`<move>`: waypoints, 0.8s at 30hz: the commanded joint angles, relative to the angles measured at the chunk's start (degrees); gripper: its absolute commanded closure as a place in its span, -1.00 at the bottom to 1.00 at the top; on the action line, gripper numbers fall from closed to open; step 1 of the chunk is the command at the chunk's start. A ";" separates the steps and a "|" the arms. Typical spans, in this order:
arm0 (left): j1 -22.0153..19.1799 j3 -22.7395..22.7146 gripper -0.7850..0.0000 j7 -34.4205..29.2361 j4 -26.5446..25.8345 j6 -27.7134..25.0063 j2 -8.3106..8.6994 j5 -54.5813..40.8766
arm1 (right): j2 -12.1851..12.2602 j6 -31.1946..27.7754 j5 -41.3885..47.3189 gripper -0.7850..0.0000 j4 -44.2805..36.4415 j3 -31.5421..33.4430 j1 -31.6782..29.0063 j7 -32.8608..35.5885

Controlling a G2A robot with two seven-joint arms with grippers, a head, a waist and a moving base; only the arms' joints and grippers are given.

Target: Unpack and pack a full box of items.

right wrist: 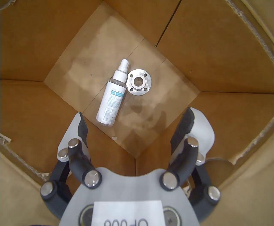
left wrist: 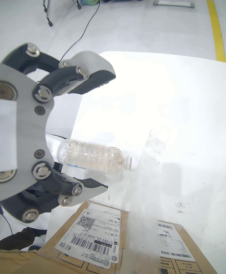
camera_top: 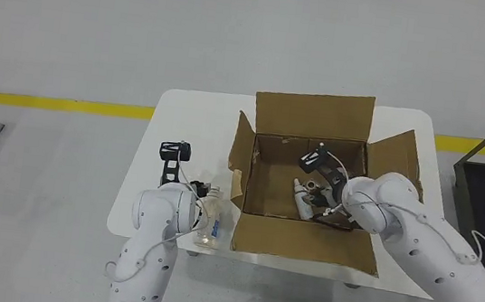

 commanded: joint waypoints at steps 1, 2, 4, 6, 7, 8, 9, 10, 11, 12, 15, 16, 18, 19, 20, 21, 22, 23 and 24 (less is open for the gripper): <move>0.00 0.00 -1.00 0.00 0.00 0.00 0.00 0.00 | 0.00 0.00 0.00 -1.00 0.01 -0.02 0.01 0.00; 0.00 0.00 -1.00 0.00 0.00 0.00 0.00 0.00 | 0.00 0.00 0.00 -1.00 0.01 -0.02 0.01 0.00; 0.00 0.00 -1.00 0.00 0.00 0.00 0.00 0.00 | 0.00 0.00 0.00 -1.00 0.01 -0.02 0.01 0.00; 0.00 0.00 -1.00 0.00 0.00 0.00 0.00 0.00 | 0.00 0.00 0.00 -1.00 0.01 -0.02 0.01 0.00; 0.00 0.00 -1.00 0.00 0.00 0.00 0.00 0.00 | 0.00 0.00 0.00 -1.00 0.01 -0.02 0.01 0.00; 0.00 0.00 -1.00 0.00 0.00 0.00 0.00 0.00 | 0.00 0.00 0.00 -1.00 0.01 -0.02 0.01 0.00; 0.00 0.00 -1.00 0.00 0.00 0.00 0.00 0.00 | -0.06 0.53 0.08 -1.00 0.11 -0.04 -0.43 -0.77; 0.00 0.00 -1.00 0.00 0.00 0.00 0.00 0.00 | -0.18 1.09 -0.08 -1.00 0.28 -0.24 -0.89 -1.75; 0.00 0.00 -1.00 0.00 0.00 0.00 0.00 0.00 | -0.39 1.70 -0.30 -1.00 0.09 -0.75 -1.16 -2.64; 0.00 0.00 -1.00 0.00 0.00 0.00 0.00 0.00 | -0.65 2.27 -0.56 -1.00 -0.14 -1.41 -1.35 -3.63; 0.00 0.00 -1.00 0.00 0.00 0.00 0.00 0.00 | -1.71 4.66 -2.42 -1.00 0.08 -4.37 -1.45 -6.06; 0.00 0.00 -1.00 0.00 0.00 0.00 0.00 0.00 | -2.14 5.19 -2.47 -1.00 0.66 -5.40 -1.45 -7.04; 0.00 0.00 -1.00 0.00 0.00 0.00 0.00 0.00 | -3.08 6.54 -2.37 -1.00 2.49 -7.21 -0.88 -8.31; 0.00 0.00 -1.00 0.00 0.00 0.00 0.00 0.00 | -3.62 7.02 -2.05 -1.00 3.27 -8.18 -0.53 -9.04; 0.00 0.00 -1.00 0.00 0.00 0.00 0.00 0.00 | -4.17 7.32 -1.98 -1.00 4.32 -9.23 -0.12 -9.76; 0.00 0.00 -1.00 0.00 0.00 0.00 0.00 0.00 | -4.72 7.25 -2.47 -1.00 5.57 -10.49 0.46 -10.04; 0.00 0.00 -1.00 0.00 0.00 0.00 0.00 0.00 | -5.31 7.45 -2.40 -1.00 6.49 -11.38 1.14 -10.66; 0.00 0.00 -1.00 0.00 0.00 0.00 0.00 0.00 | -5.89 7.81 -2.30 -0.96 7.49 -12.27 1.58 -11.59; 0.00 0.00 -1.00 0.00 0.00 0.00 0.00 0.00 | -6.45 7.99 -2.32 -0.85 8.74 -13.13 2.10 -11.86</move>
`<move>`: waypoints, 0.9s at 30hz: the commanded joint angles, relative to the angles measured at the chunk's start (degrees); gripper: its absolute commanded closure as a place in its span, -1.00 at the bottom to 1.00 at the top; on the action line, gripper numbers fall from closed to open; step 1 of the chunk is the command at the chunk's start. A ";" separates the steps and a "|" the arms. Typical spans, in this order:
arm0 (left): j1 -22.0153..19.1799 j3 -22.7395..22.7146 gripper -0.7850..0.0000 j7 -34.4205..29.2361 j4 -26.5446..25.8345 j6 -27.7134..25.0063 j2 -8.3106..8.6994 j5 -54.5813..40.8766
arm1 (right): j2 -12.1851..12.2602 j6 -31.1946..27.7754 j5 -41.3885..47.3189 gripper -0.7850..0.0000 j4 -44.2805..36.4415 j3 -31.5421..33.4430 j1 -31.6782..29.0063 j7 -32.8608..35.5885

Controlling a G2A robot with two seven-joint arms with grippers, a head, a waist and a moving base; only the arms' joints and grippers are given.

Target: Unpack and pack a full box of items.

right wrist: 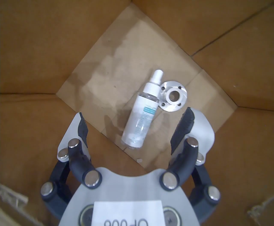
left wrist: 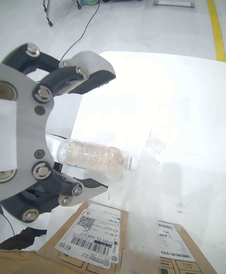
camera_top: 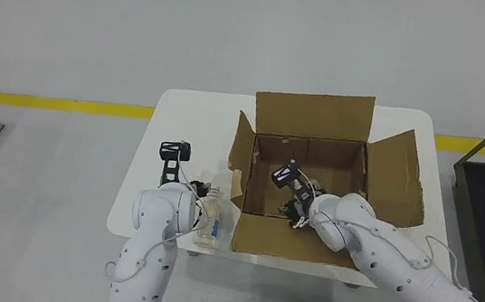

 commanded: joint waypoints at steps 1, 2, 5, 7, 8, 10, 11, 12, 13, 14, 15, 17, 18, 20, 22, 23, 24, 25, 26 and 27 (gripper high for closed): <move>0.00 0.00 -1.00 0.00 0.00 0.00 0.00 0.00 | -0.96 0.49 0.54 -0.76 2.10 -1.16 0.99 -0.69; 0.00 0.00 -1.00 0.00 0.00 0.00 0.00 0.00 | -1.44 0.69 0.87 -0.36 3.31 -1.47 1.60 -1.12; 0.00 0.00 -1.00 0.00 0.00 0.00 0.00 0.00 | -2.64 1.22 2.13 -0.12 6.35 -2.10 2.89 -1.10; 0.00 0.00 -1.00 0.00 0.00 0.00 0.00 0.00 | -3.13 1.14 2.31 -0.34 8.64 -2.01 3.63 -1.23; 0.00 0.00 -1.00 0.00 0.00 0.00 0.00 0.00 | -3.35 0.98 2.58 -0.48 9.35 -1.96 3.83 -1.28; 0.00 0.00 -1.00 0.00 0.00 0.00 0.00 0.00 | -3.63 0.79 3.50 -0.44 10.12 -1.47 3.81 -1.47; 0.00 0.00 -1.00 0.00 0.00 0.00 0.00 0.00 | -3.69 0.65 3.41 -0.42 10.53 -1.30 3.80 -1.33; 0.00 0.00 -1.00 0.00 0.00 0.00 0.00 0.00 | -3.76 0.61 3.54 -0.39 10.86 -1.11 3.70 -1.09; 0.00 0.00 -1.00 0.00 0.00 0.00 0.00 0.00 | -3.84 0.76 3.93 -0.08 10.99 -0.77 3.50 -1.24; 0.00 0.00 -1.00 0.00 0.00 0.00 0.00 0.00 | -3.89 0.73 3.96 0.01 11.09 -0.66 3.17 -1.32; 0.00 0.00 -1.00 0.00 0.00 0.00 0.00 0.00 | -3.95 0.56 4.02 0.01 11.28 -0.62 2.86 -1.01; 0.00 0.00 -1.00 0.00 0.00 0.00 0.00 0.00 | -4.07 1.32 3.56 0.01 10.80 -0.46 2.40 -0.64; 0.00 0.00 -1.00 0.00 0.00 0.00 0.00 0.00 | -4.10 1.57 3.40 0.01 10.60 -0.27 2.22 -0.47; 0.00 0.00 -1.00 0.00 0.00 0.00 0.00 0.00 | -4.13 1.83 3.12 0.00 10.28 0.18 1.84 -0.23; 0.00 0.00 -1.00 0.00 0.00 0.00 0.00 0.00 | -4.15 1.67 3.13 0.00 10.13 0.63 1.43 0.06; 0.00 0.00 -1.00 0.00 0.00 0.00 0.00 0.00 | -4.18 1.43 3.07 -0.04 10.15 0.76 1.25 0.22; 0.00 0.00 -1.00 0.00 0.00 0.00 0.00 0.00 | -4.22 1.16 2.79 -0.13 10.19 0.80 1.18 0.41; 0.00 0.00 -1.00 0.00 0.00 0.00 0.00 0.00 | -4.27 1.03 2.61 -0.13 10.18 0.93 1.13 0.47; 0.00 0.00 -1.00 0.00 0.00 0.00 0.00 0.00 | -4.32 0.83 2.42 -0.20 10.24 0.98 1.07 0.72; 0.00 0.00 -1.00 0.00 0.00 0.00 0.00 0.00 | -4.38 0.70 2.40 -0.28 10.34 1.05 1.03 1.23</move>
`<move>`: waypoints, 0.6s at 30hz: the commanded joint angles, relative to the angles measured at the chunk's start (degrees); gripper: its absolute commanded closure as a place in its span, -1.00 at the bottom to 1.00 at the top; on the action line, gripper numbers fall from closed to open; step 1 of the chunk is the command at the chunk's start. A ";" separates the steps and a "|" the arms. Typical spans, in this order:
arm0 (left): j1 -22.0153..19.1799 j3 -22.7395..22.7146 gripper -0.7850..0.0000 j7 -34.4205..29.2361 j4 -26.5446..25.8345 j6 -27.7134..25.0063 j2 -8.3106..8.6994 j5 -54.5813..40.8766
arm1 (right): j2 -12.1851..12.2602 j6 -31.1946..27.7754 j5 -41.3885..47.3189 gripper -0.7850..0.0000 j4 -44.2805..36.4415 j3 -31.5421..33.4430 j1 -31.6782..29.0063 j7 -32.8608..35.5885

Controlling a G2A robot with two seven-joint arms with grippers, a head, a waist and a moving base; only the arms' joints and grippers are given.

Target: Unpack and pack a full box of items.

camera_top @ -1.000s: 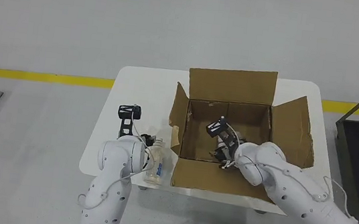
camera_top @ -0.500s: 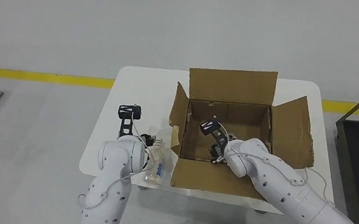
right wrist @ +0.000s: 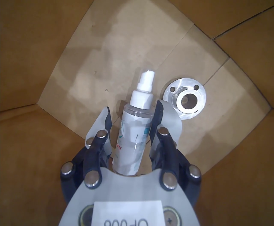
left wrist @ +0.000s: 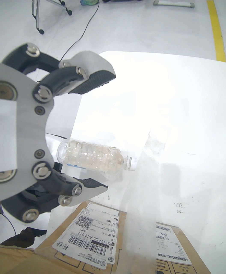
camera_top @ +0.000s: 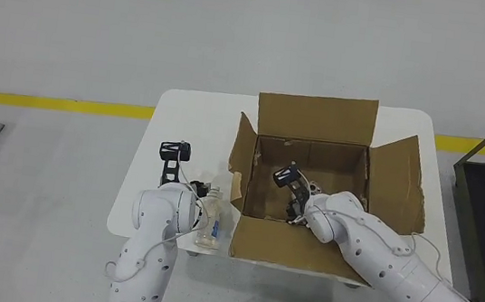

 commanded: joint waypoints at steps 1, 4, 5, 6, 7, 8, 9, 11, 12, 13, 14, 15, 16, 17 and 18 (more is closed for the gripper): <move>0.00 0.00 -1.00 0.00 0.00 0.00 0.00 0.00 | -0.12 -0.23 0.00 -0.33 0.17 0.13 -0.06 0.68; 0.00 0.00 -1.00 0.00 0.00 0.00 0.00 0.00 | -0.37 -1.15 -0.08 -0.69 0.88 0.28 0.04 1.17; 0.00 0.00 -1.00 0.00 0.00 0.00 0.00 0.00 | -0.47 -1.53 0.06 -0.76 1.14 0.34 0.12 1.29; 0.00 0.00 -1.00 0.00 0.00 0.00 0.00 0.00 | -0.57 -1.79 0.05 -0.86 1.42 0.37 0.20 1.42; 0.00 0.00 -1.00 0.00 0.00 0.00 0.00 0.00 | -0.68 -1.96 0.04 -0.85 1.63 0.43 0.30 1.46; 0.00 0.00 -1.00 0.00 0.00 0.00 0.00 0.00 | -0.77 -2.18 0.12 -0.84 1.95 0.49 0.36 1.61; 0.00 0.00 -1.00 0.00 0.00 0.00 0.00 0.00 | -0.88 -2.36 0.17 -0.74 2.24 0.56 0.43 1.69; 0.00 0.00 -1.00 0.00 0.00 0.00 0.00 0.00 | -1.06 -2.60 0.05 0.02 2.68 0.68 0.57 1.71; 0.00 0.00 -1.00 0.00 0.00 0.00 0.00 0.00 | -1.16 -2.70 0.09 0.04 2.86 0.75 0.58 1.74; 0.00 0.00 -1.00 0.00 0.00 0.00 0.00 0.00 | -1.25 -2.91 0.28 0.12 3.05 0.85 0.59 1.78; 0.00 0.00 -1.00 0.00 0.00 0.00 0.00 0.00 | -1.33 -3.17 0.30 0.22 3.21 0.93 0.64 1.81; 0.00 0.00 -1.00 0.00 0.00 0.00 0.00 0.00 | -1.41 -3.36 0.30 0.29 3.42 0.99 0.65 1.80; 0.00 0.00 -1.00 0.00 0.00 0.00 0.00 0.00 | -1.51 -3.76 0.53 0.29 3.65 1.03 0.67 1.96; 0.00 0.00 -1.00 0.00 0.00 0.00 0.00 0.00 | -1.62 -4.16 0.99 0.29 3.84 1.16 0.69 1.94; 0.00 0.00 -1.00 0.00 0.00 0.00 0.00 0.00 | -1.71 -4.44 1.00 0.27 4.16 1.19 0.77 1.92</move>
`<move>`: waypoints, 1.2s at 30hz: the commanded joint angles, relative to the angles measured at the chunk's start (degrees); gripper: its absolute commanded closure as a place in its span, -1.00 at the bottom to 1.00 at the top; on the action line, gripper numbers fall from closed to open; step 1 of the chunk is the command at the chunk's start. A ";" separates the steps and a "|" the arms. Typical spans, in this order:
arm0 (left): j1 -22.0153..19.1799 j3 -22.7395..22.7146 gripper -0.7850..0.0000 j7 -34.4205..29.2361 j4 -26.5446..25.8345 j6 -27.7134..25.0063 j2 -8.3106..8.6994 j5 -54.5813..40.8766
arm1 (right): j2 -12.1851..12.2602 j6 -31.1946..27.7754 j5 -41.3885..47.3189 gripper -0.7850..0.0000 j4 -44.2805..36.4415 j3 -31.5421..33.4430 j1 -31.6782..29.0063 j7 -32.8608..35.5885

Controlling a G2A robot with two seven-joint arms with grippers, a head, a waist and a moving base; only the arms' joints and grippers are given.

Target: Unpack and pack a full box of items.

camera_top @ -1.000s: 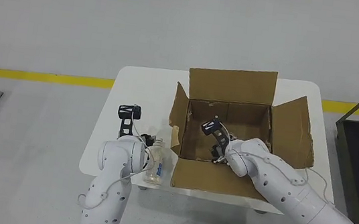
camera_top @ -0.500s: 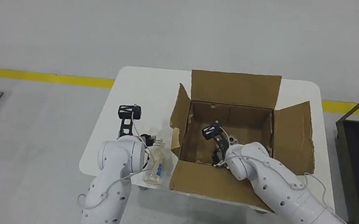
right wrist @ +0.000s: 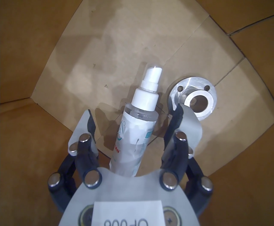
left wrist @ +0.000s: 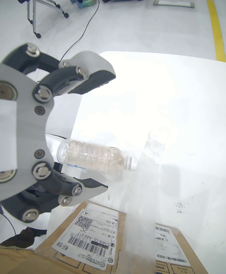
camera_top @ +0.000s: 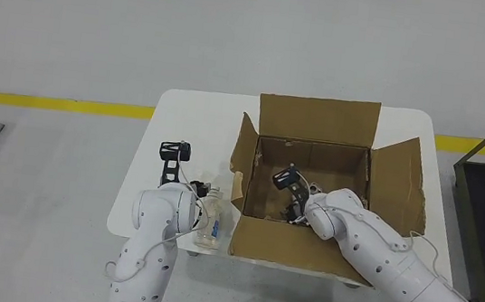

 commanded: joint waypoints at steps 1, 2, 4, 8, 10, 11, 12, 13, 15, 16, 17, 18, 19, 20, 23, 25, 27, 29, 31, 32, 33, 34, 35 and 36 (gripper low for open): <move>0.00 0.00 -1.00 0.00 0.00 0.00 0.00 0.00 | -0.17 -0.42 -0.06 0.28 0.48 0.00 0.17 0.09; 0.00 0.00 -1.00 0.00 0.00 0.00 0.00 0.00 | -0.28 -0.64 0.03 0.32 0.61 0.00 0.22 0.06; 0.00 0.00 -1.00 0.00 0.00 0.00 0.00 0.00 | -0.48 -0.88 0.34 0.34 1.04 0.18 0.30 -0.08; 0.00 0.00 -1.00 0.00 0.00 0.00 0.00 0.00 | -0.83 -1.31 0.52 1.00 1.54 0.41 0.40 -0.04; 0.00 0.00 -1.00 0.00 0.00 0.00 0.00 0.00 | -0.99 -1.20 0.85 1.00 1.58 0.78 0.52 -0.26; 0.00 0.00 -1.00 0.00 0.00 0.00 0.00 0.00 | -1.02 -1.21 0.92 1.00 1.58 1.05 0.57 -0.40; 0.00 0.00 -1.00 0.00 0.00 0.00 0.00 0.00 | -1.02 -0.84 1.22 1.00 1.39 1.65 0.67 -0.91; 0.00 0.00 -1.00 0.00 0.00 0.00 0.00 0.00 | -0.98 -0.73 1.62 1.00 1.01 2.31 0.59 -1.46; 0.00 0.00 -1.00 0.00 0.00 0.00 0.00 0.00 | -0.68 -0.77 2.93 1.00 -0.39 4.47 0.21 -3.18; 0.00 0.00 -1.00 0.00 0.00 0.00 0.00 0.00 | -0.42 -0.90 3.53 1.00 -1.29 5.76 -0.14 -3.84; 0.00 0.00 -1.00 0.00 0.00 0.00 0.00 0.00 | -0.10 -1.04 4.02 1.00 -2.58 7.26 -0.51 -4.63; 0.00 0.00 -1.00 0.00 0.00 0.00 0.00 0.00 | 0.31 -1.27 4.29 1.00 -3.95 8.80 -1.16 -5.13; 0.00 0.00 -1.00 0.00 0.00 0.00 0.00 0.00 | 0.77 -1.35 4.56 1.00 -5.69 10.66 -1.84 -5.67; 0.00 0.00 -1.00 0.00 0.00 0.00 0.00 0.00 | 1.26 -1.61 4.72 1.00 -7.49 12.40 -2.83 -5.75; 0.00 0.00 -1.00 0.00 0.00 0.00 0.00 0.00 | 2.91 -2.65 5.26 1.00 -14.04 18.69 -6.61 -5.72; 0.00 0.00 -1.00 0.00 0.00 0.00 0.00 0.00 | 4.00 -3.75 5.75 1.00 -18.73 23.30 -9.74 -6.13; 0.00 0.00 -1.00 0.00 0.00 0.00 0.00 0.00 | 4.91 -5.16 7.56 1.00 -22.99 28.11 -13.17 -7.05; 0.00 0.00 -1.00 0.00 0.00 0.00 0.00 0.00 | 5.68 -6.68 8.04 1.00 -26.87 32.20 -16.23 -8.05; 0.00 0.00 -1.00 0.00 0.00 0.00 0.00 0.00 | 6.25 -7.95 8.33 1.00 -29.86 35.26 -18.73 -8.59; 0.00 0.00 -1.00 0.00 0.00 0.00 0.00 0.00 | 6.44 -8.47 8.80 1.00 -31.11 36.61 -19.65 -9.20; 0.00 0.00 -1.00 0.00 0.00 0.00 0.00 0.00 | 6.62 -9.02 8.92 1.00 -31.93 37.69 -20.53 -9.67; 0.00 0.00 -1.00 0.00 0.00 0.00 0.00 0.00 | 6.75 -9.53 9.22 1.00 -32.49 38.49 -21.19 -9.80; 0.00 0.00 -1.00 0.00 0.00 0.00 0.00 0.00 | 6.82 -9.87 9.56 1.00 -32.70 38.90 -21.50 -9.87; 0.00 0.00 -1.00 0.00 0.00 0.00 0.00 0.00 | 6.82 -9.87 9.56 1.00 -32.70 38.90 -21.50 -9.87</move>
